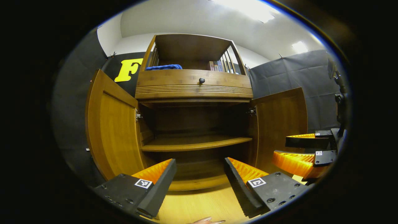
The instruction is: Open the right door of the double-door shoe cabinet with the right hand, and open the left door with the left hand.
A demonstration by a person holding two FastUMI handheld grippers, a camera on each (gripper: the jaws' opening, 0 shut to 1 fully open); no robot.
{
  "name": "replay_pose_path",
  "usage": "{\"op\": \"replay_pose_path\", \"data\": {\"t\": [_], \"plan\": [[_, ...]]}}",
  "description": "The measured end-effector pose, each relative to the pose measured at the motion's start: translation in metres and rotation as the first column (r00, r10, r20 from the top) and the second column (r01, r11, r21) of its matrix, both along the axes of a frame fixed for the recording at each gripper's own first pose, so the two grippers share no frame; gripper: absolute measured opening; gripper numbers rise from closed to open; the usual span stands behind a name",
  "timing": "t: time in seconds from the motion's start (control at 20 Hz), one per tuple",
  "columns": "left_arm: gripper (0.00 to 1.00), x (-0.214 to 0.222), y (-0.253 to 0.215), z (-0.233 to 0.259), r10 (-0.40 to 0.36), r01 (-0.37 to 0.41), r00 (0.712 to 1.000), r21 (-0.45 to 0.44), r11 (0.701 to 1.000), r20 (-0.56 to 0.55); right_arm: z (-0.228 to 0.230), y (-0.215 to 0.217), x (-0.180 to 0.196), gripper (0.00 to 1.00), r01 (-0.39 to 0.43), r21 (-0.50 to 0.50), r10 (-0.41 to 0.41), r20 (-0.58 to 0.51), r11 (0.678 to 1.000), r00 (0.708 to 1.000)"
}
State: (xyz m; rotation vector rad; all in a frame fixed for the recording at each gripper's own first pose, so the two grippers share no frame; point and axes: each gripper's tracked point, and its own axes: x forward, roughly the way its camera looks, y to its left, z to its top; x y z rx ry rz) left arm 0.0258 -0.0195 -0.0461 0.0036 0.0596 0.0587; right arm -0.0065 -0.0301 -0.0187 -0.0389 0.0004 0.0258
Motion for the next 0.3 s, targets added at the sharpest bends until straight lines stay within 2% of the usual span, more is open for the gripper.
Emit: {"op": "replay_pose_path", "data": {"t": [0.05,0.1,0.3], "plan": [[0.98,0.0012,-0.0008,0.0,-0.003,0.003,1.0,-0.001,1.0,0.002,0.0007,0.0,0.0002,0.99,0.001,0.0,-0.001,-0.001,1.0,1.0],[0.94,0.0023,-0.0008,0.0005,-0.004,0.004,1.0,-0.002,1.0,0.004,0.0008,0.0001,0.0003,0.96,0.001,0.003,-0.001,-0.002,1.0,1.0],[0.94,0.003,0.0015,0.0017,-0.001,0.001,1.0,-0.006,1.0,0.014,-0.0005,-0.0009,0.0012,0.98,0.001,-0.002,-0.001,-0.008,1.0,1.0]]}}
